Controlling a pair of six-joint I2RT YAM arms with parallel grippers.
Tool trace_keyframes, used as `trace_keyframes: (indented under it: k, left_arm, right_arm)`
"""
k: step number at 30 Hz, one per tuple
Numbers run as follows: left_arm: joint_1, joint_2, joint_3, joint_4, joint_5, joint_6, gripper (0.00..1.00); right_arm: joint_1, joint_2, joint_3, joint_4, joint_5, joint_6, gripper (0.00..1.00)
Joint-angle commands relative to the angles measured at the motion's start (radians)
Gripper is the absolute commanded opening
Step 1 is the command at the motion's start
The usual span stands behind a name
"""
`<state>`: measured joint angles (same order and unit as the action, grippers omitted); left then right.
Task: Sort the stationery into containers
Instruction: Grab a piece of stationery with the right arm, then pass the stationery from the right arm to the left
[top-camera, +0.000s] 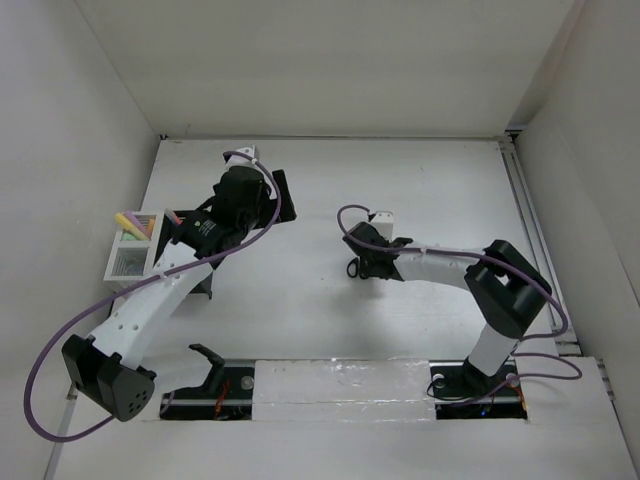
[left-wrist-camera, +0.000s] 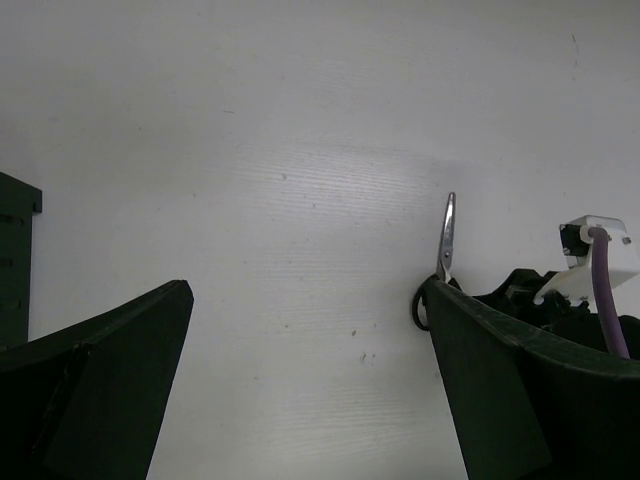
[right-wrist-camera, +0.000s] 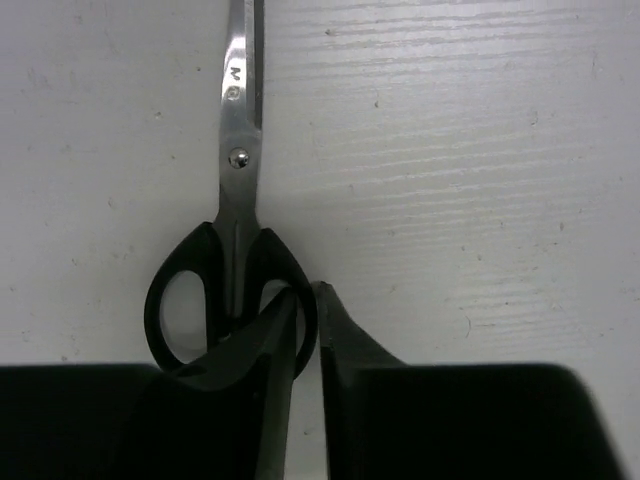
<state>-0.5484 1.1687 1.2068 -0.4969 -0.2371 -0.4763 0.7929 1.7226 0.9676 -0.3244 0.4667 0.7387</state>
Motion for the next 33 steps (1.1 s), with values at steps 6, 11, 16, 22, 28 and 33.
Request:
trace_keyframes:
  k: [6,11,16,22,28,33]
  left_arm:
    - [0.050,0.014,0.042,0.046,0.080,-0.004,0.99]
    - [0.050,0.055,0.007,0.133,0.298,-0.037,0.99]
    - [0.050,0.115,-0.032,0.286,0.545,-0.050,0.99]
    - [0.050,0.135,-0.081,0.409,0.697,-0.093,0.99]
    - [0.024,0.155,-0.090,0.524,0.797,-0.116,0.99]
    - [0.024,0.155,-0.108,0.568,0.808,-0.137,0.99]
  right_arm:
    - [-0.003,0.078,-0.023,0.042,-0.125,-0.005,0.00]
    - [0.029,-0.110,-0.076,0.166,-0.060,-0.135,0.00]
    - [0.029,-0.357,-0.142,0.277,-0.098,-0.338,0.00]
    - [0.029,-0.538,-0.167,0.326,-0.213,-0.476,0.00]
    - [0.029,-0.586,-0.119,0.326,-0.327,-0.519,0.00]
    - [0.061,-0.609,-0.107,0.347,-0.362,-0.519,0.00]
